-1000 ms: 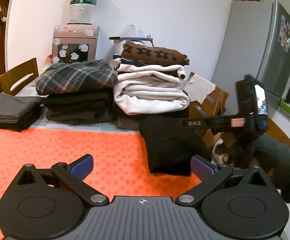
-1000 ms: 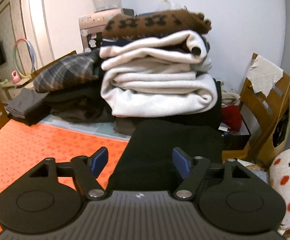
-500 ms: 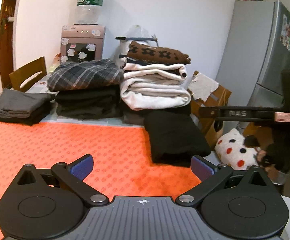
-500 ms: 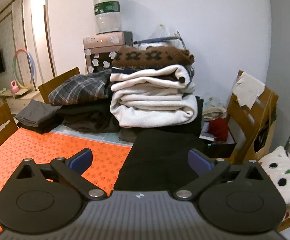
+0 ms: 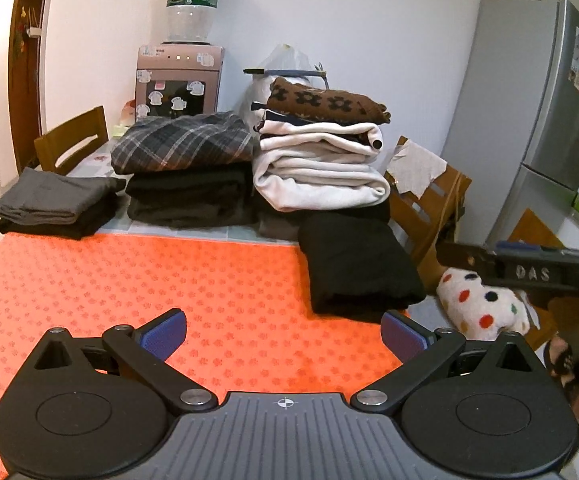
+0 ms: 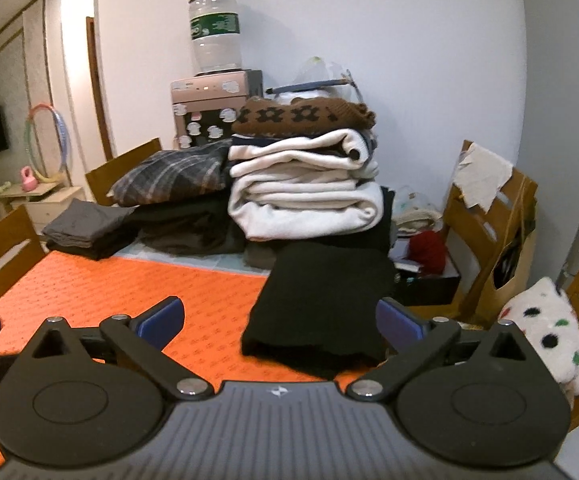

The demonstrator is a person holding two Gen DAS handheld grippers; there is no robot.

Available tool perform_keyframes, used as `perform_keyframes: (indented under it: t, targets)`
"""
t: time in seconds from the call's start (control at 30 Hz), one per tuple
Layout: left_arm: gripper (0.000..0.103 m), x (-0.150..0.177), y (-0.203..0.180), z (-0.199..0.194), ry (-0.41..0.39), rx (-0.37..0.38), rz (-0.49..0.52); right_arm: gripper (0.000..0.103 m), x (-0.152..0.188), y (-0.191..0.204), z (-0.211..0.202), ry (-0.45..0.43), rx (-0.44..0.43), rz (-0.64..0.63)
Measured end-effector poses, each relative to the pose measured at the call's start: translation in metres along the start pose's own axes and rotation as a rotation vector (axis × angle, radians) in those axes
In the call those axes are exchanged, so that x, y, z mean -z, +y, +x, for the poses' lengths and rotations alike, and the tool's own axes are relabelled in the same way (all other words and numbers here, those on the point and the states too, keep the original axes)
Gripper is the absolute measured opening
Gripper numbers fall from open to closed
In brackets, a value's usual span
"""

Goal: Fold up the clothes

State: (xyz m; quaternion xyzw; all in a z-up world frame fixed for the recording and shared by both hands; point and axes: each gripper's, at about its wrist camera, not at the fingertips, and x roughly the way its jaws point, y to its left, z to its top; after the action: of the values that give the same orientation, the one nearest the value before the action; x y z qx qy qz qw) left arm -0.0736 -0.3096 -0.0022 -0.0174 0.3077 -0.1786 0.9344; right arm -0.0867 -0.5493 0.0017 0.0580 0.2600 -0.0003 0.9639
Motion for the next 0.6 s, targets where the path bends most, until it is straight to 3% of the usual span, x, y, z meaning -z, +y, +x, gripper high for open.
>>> perform_keyframes:
  t: [0.6]
  targets:
    - [0.103, 0.004, 0.014, -0.008, 0.066, 0.006, 0.015, 0.103, 0.048, 0.038, -0.019, 0.085, 0.019, 0.016]
